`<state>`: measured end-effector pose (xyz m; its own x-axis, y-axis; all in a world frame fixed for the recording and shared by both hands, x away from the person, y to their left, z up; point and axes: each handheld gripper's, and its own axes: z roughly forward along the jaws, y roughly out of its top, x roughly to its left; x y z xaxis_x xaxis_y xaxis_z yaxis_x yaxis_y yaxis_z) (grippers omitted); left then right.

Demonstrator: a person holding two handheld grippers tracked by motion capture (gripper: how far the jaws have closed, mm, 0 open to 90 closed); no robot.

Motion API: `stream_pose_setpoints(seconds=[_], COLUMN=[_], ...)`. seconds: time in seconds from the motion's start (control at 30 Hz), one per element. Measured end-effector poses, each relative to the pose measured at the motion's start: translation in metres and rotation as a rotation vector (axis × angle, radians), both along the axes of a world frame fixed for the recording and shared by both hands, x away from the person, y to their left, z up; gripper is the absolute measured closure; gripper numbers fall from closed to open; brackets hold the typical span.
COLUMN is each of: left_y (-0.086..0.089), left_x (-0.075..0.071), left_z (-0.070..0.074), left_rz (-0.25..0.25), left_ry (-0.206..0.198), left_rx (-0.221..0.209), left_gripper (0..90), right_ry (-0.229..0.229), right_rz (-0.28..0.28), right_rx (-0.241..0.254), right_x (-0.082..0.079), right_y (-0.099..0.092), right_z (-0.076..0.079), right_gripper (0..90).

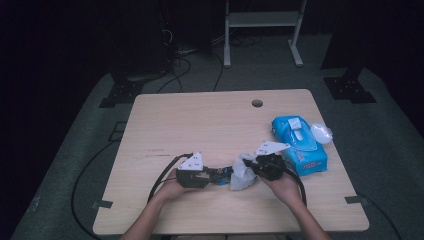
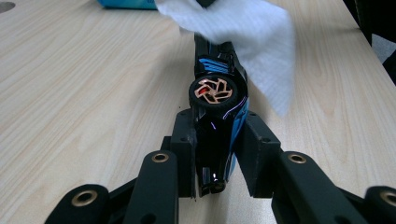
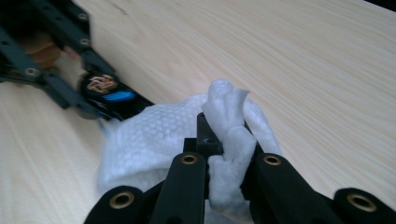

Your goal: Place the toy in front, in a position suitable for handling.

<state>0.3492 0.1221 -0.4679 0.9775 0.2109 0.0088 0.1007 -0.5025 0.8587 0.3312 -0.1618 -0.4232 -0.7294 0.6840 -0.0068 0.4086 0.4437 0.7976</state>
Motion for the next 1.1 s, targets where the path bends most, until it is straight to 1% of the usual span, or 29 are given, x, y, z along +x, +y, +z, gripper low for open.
stream_pose_setpoints(seconds=[0.03,0.07,0.1,0.17,0.2,0.27,0.33,0.37,0.4,0.43,0.47,0.5,0.57,0.6,0.63,0.7,0.73,0.77,0.8,0.83,0.87,0.9,0.93,0.97,1.0,1.03,1.07,1.1], left_y=[0.0,0.0,0.0,0.0,0.0,0.0,0.0,0.001,0.001,0.001,0.001,0.001,0.001,0.001,0.001,0.001,0.001,0.001,0.001,0.001,0.001,0.001,0.001,0.001,0.001,0.001,0.001,0.001], left_x=[0.0,0.0,0.0,0.0,0.0,0.0,0.0,0.0,0.0,0.0,0.0,0.0,0.0,0.0,0.001,0.0,0.0,0.001,0.001,0.001,0.001,0.001,0.001,0.001,0.001,0.001,0.001,0.001], left_z=[0.0,0.0,0.0,0.0,0.0,0.0,0.0,0.0,0.0,0.0,0.0,0.0,0.0,0.0,0.0,0.0,0.0,-0.001,-0.001,-0.001,-0.001,-0.001,-0.001,-0.001,-0.001,-0.001,-0.001,-0.001], left_rz=[0.001,0.001,0.002,0.001,0.001,0.001,0.001,0.002,0.001,0.001,0.001,0.001,0.002,0.001,0.002,0.002,0.002,0.001,0.001,0.001,0.001,0.001,0.001,0.0,-0.001,0.0,0.0,0.001], left_ry=[0.004,0.004,0.005,0.004,0.004,0.001,0.0,0.003,0.004,0.004,0.006,0.007,0.008,0.007,0.008,0.009,0.009,0.009,0.009,0.012,0.012,0.012,0.012,0.013,0.012,0.011,0.011,0.012], left_rx=[-0.003,-0.003,-0.006,-0.003,-0.003,0.0,0.002,0.0,-0.001,-0.001,-0.001,-0.001,-0.002,-0.001,-0.002,-0.002,-0.002,-0.002,-0.005,-0.006,-0.006,-0.006,-0.006,-0.007,-0.005,-0.003,-0.003,-0.004], left_gripper=[69.5,69.5,69.5,69.6,69.5,69.5,69.6,69.7,69.7,69.6,69.7,69.7,69.7,69.7,69.7,69.7,69.8,69.8,69.8,69.8,69.8,69.8,69.9,69.9,69.8,69.8,69.8,69.8], right_ry=[0.004,0.008,0.013,0.006,0.003,-0.002,-0.003,-0.01,-0.013,-0.012,-0.008,0.004,0.004,-0.003,-0.006,-0.009,-0.009,-0.015,-0.017,-0.012,-0.012,-0.021,-0.021,-0.008,0.002,-0.004,-0.004,-0.005], right_rz=[-0.016,-0.018,-0.01,0.025,0.046,0.077,0.078,0.06,0.051,0.019,0.005,-0.011,-0.013,-0.005,0.027,0.052,0.052,0.065,0.066,0.055,0.055,0.022,0.022,0.005,-0.009,-0.012,-0.012,0.016], right_rx=[0.006,0.013,0.033,0.055,0.054,0.029,0.024,0.01,0.012,-0.002,-0.007,0.01,0.015,0.017,0.041,0.033,0.033,0.021,0.023,0.029,0.029,-0.006,-0.006,0.012,0.018,0.014,0.014,0.038], right_x=[0.001,0.001,0.001,-0.001,-0.003,-0.004,-0.004,-0.002,-0.002,-0.001,0.0,0.0,0.0,-0.002,-0.003,-0.004,-0.004,-0.005,-0.005,-0.004,-0.004,-0.004,-0.004,-0.004,-0.004,-0.005,-0.005,-0.007], right_y=[-0.004,-0.006,-0.005,0.001,0.007,0.016,0.017,0.011,0.007,0.001,-0.004,-0.008,-0.009,-0.007,-0.001,0.006,0.006,0.009,0.008,0.002,0.002,-0.006,-0.006,-0.011,-0.016,-0.016,-0.016,-0.01], right_z=[0.0,0.0,0.001,0.001,0.002,0.0,-0.001,-0.001,-0.001,-0.001,-0.001,-0.001,0.0,0.0,0.0,-0.001,-0.001,-0.002,-0.003,-0.002,-0.002,-0.001,-0.001,-0.002,-0.001,0.0,0.0,0.001], right_gripper=[85.3,85.3,85.2,85.2,85.2,85.1,85.2,85.2,85.2,85.2,85.2,85.2,85.1,85.1,85.1,85.0,85.0,85.0,85.0,85.0,85.0,85.0,85.0,85.0,85.0,85.0,85.0,85.0])
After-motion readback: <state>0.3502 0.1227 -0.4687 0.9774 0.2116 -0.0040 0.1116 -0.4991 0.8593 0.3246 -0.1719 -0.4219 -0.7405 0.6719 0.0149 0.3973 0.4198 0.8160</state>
